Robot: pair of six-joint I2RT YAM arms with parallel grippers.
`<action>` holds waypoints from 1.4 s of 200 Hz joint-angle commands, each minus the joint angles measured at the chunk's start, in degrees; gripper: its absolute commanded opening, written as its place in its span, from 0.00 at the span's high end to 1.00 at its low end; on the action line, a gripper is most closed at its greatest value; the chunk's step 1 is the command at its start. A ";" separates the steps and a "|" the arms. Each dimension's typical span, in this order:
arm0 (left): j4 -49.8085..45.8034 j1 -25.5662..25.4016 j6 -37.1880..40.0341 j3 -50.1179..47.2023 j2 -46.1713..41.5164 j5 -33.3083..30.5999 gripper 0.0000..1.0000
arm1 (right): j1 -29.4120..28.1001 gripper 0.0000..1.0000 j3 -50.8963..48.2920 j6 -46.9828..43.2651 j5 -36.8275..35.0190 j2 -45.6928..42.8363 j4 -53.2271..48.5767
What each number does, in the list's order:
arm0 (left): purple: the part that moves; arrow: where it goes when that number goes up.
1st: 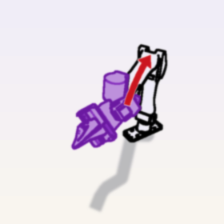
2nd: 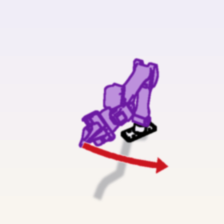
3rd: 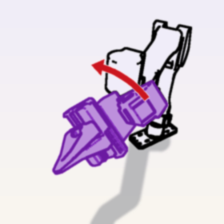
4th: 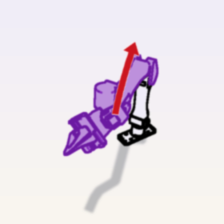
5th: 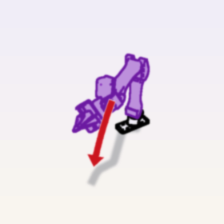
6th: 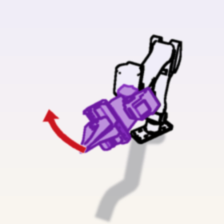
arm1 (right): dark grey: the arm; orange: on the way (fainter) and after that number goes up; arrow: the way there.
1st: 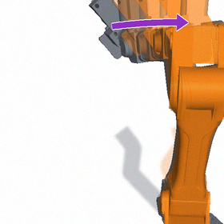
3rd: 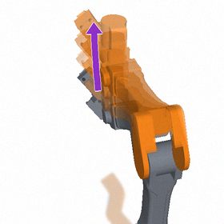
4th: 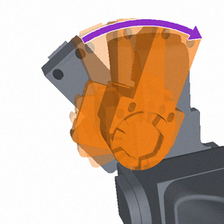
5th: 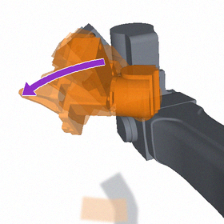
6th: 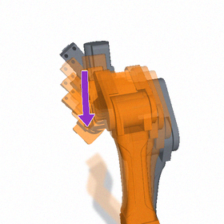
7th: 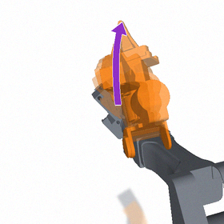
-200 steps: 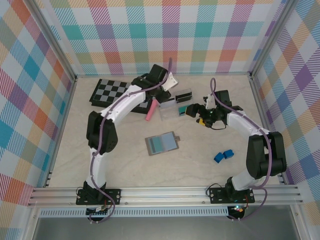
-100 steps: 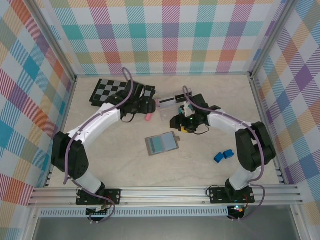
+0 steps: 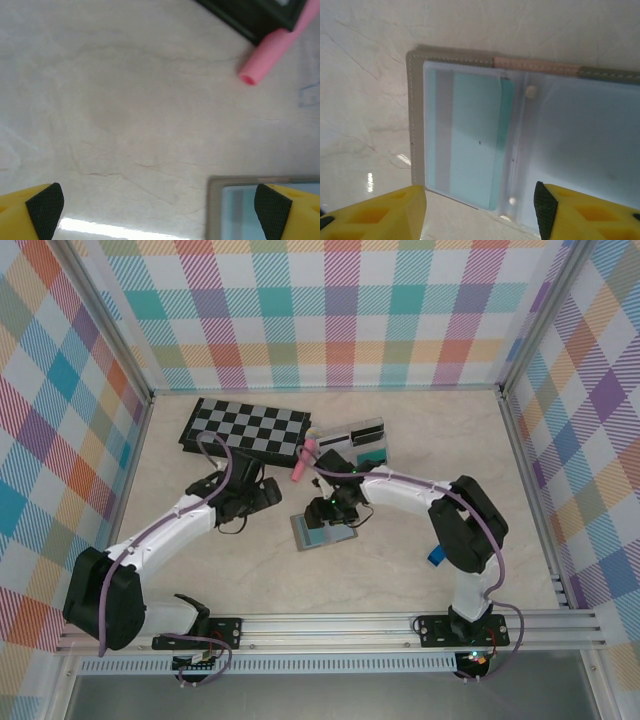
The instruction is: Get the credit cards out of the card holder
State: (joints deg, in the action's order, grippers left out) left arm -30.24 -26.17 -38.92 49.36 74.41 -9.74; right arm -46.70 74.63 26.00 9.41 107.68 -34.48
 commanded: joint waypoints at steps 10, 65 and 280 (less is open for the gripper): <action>2.31 1.59 -4.67 -3.62 -2.53 -1.44 0.00 | -4.11 0.35 4.45 -3.47 -12.72 3.53 -10.25; 1.34 2.66 -6.53 -6.12 -4.70 0.88 0.00 | -5.64 0.32 8.29 -2.91 -14.29 8.14 -13.15; 26.69 -0.13 -14.41 -11.93 4.09 31.52 0.52 | -0.50 0.50 2.54 2.20 -10.05 10.29 -9.51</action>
State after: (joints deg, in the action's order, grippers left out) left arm -7.66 -24.32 -50.78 37.91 76.71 19.07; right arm -47.77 79.15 26.96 3.42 114.06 -42.39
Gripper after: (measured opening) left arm 0.507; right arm 0.511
